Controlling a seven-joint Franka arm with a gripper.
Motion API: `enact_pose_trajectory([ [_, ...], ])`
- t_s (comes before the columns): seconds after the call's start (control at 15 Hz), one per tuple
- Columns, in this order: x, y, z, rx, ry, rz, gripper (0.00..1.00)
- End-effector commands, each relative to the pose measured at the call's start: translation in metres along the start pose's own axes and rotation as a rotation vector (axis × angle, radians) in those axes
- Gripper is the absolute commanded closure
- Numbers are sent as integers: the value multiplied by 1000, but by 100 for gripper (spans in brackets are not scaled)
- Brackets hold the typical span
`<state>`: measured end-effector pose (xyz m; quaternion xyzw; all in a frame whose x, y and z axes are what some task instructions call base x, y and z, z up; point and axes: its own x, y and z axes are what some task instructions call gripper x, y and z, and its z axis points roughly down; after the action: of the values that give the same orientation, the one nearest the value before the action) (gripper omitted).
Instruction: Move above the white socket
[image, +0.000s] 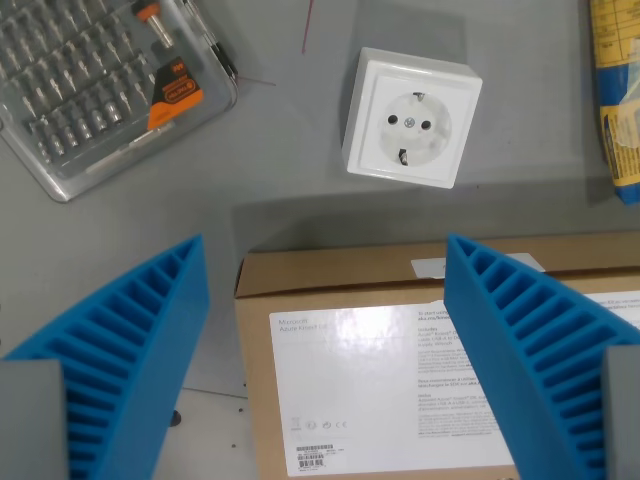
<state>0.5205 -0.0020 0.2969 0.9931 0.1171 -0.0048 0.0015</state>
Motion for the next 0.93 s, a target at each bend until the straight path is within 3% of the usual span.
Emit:
enact_pose_trajectory([
  [0.07,0,0,-1,-1,3,0,0],
  [0.93,1,3,4,-1,9,27,0],
])
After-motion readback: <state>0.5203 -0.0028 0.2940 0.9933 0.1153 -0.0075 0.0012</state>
